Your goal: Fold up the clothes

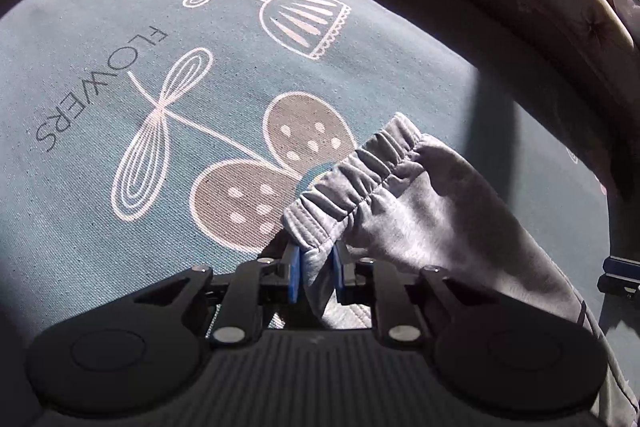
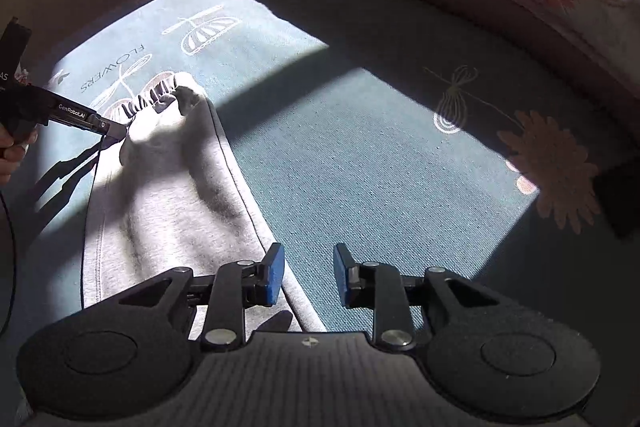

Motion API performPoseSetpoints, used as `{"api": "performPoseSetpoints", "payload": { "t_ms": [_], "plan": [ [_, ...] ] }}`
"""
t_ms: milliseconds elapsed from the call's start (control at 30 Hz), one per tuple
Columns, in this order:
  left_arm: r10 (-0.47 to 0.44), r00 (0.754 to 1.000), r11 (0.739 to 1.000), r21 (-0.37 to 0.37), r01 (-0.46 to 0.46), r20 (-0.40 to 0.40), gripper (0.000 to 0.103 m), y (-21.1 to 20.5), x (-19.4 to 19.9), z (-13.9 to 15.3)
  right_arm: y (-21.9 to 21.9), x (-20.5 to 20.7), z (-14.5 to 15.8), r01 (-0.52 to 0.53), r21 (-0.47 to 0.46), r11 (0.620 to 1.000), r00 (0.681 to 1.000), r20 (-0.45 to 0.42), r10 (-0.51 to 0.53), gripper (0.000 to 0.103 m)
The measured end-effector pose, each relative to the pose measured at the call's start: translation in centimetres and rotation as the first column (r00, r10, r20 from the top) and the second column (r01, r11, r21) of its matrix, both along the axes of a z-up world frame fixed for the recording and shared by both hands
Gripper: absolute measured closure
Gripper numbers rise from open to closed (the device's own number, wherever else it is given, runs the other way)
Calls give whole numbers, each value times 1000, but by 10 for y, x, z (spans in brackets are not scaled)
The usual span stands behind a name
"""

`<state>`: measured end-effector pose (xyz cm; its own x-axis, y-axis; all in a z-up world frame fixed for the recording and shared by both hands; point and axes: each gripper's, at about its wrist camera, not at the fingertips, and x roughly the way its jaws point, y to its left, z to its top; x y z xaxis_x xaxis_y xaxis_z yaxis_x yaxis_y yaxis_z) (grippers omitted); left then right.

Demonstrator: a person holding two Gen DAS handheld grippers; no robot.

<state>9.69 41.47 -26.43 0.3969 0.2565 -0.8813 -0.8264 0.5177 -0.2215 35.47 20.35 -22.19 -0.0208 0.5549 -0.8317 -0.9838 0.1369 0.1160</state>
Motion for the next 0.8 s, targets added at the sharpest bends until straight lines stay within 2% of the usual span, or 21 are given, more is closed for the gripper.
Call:
{"api": "performPoseSetpoints", "payload": {
  "t_ms": [100, 233, 333, 467, 500, 567, 667, 800],
  "plan": [
    [2, 1000, 1000, 7, -2, 8, 87, -4, -8, 4, 44, -9, -8, -25, 19, 1000, 1000, -3, 25, 73],
    [28, 999, 999, -16, -27, 16, 85, -2, -17, -7, 85, -22, -20, -49, 34, 998, 998, -33, 50, 72],
    [18, 999, 1000, -11, -17, 30, 84, -3, -18, -9, 107, -36, -35, -88, 21, 996, 995, -34, 89, 72],
    [2, 999, 1000, -9, -2, 52, 84, -3, -21, -11, 114, -51, -49, -136, 2, 991, 990, 26, 136, 68],
    [-3, 999, 1000, -7, 4, 51, 84, -3, -21, -10, 114, -52, -49, -146, -3, 989, 989, 17, 146, 70],
    [-21, 999, 1000, 8, 21, 45, 87, -4, -18, -8, 117, -55, -47, -185, -26, 982, 983, -14, 185, 96],
    [-54, 997, 997, 56, 50, 57, 88, -6, -11, 2, 118, -57, -36, -198, -29, 980, 980, 17, 199, 98],
    [-101, 990, 988, 131, 88, 95, 88, -6, 1, 19, 114, -54, -14, -160, 26, 987, 982, 107, 156, 98]
  ]
}}
